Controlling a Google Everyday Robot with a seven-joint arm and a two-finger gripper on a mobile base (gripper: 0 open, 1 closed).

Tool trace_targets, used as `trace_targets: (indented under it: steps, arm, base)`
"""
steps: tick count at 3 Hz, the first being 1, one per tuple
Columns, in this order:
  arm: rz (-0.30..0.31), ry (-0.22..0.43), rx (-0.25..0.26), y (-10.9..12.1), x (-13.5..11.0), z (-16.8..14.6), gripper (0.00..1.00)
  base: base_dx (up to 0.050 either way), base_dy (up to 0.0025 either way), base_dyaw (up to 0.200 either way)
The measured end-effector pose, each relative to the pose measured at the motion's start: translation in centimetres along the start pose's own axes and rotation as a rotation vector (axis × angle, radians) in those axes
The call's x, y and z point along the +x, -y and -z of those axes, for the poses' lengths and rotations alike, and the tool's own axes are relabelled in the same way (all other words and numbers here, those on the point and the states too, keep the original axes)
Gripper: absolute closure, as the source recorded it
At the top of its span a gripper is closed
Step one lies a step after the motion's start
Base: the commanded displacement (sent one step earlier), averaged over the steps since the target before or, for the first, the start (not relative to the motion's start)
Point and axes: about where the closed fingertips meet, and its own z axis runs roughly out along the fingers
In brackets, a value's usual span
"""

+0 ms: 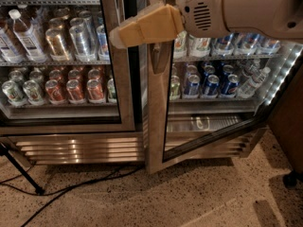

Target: Open right fridge door

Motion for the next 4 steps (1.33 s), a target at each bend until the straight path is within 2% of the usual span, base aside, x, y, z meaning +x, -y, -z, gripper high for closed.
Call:
trace_targets:
  steps: [1,2,4]
  arm:
    - [0.0,0.0,0.0,-0.24,-0.09,-0.16,0.0]
    - [0.017,-0.039,0.061,-0.22,0.39,-0.41,0.0]
    - [0.039,-0.065,0.081,-0.16,0.73,-0.15,0.0]
  base:
    - [0.0,0.0,0.0]
    - [0.0,0.0,0.0]
    - [0.0,0.0,0.0]
